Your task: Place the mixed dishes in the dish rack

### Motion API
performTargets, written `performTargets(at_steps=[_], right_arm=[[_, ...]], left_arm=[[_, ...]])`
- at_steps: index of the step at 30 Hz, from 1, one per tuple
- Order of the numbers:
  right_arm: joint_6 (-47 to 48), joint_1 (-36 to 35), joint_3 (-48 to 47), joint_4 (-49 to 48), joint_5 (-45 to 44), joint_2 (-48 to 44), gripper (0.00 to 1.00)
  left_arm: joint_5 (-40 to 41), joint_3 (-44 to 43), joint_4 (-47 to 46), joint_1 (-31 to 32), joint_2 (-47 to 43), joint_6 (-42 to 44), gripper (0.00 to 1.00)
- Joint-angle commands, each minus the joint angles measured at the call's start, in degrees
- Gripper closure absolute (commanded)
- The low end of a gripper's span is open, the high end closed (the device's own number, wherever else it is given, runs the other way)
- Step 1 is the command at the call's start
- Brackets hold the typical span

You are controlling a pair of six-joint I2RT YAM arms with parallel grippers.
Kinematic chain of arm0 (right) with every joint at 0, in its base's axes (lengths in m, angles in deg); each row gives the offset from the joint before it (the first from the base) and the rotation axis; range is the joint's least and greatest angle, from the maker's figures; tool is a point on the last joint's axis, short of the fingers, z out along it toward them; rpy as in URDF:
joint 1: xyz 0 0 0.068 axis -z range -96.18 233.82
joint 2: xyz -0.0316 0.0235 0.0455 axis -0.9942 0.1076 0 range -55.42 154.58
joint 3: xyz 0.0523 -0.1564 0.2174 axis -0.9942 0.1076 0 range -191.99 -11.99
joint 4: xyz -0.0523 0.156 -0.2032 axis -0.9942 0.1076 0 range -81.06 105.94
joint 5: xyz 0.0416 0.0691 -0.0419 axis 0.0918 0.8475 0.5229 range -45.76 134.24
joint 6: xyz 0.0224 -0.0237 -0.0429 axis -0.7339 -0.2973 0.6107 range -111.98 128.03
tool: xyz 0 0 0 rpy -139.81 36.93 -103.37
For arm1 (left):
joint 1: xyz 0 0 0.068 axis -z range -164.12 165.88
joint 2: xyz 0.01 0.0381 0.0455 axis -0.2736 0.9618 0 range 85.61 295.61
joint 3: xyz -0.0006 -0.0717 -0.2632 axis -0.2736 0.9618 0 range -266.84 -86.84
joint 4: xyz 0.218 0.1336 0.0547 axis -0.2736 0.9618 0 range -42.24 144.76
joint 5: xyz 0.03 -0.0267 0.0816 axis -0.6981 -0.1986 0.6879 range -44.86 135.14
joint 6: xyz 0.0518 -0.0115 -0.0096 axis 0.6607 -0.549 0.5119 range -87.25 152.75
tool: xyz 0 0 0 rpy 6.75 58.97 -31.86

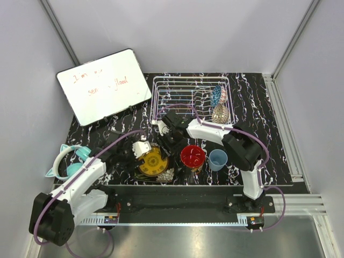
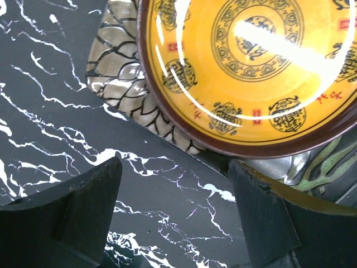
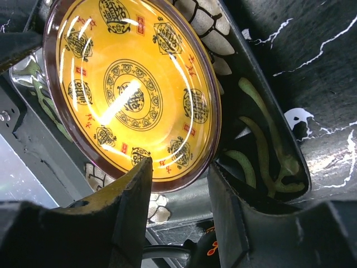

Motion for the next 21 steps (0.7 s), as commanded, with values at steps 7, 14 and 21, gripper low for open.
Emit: performTargets(at_steps=[7,14,21], right_arm=[[-1.8,1.5,-0.3,-1.7,3.4,2.2,0.48],[-0.5,1.5,-3.7,1.4,5.3,2.1,0.49],[0.2,1.4,-7.0,4.1,8.5,1.2,0.55]], left_arm=[[0.5,0.7,-1.0,1.2,0.6,1.0,0.17],[1.1,2.4,-4.5,2.3,2.0,2.3,0.16],[1.0,2.4,-5.1,3.6,2.3,1.6,0.16]])
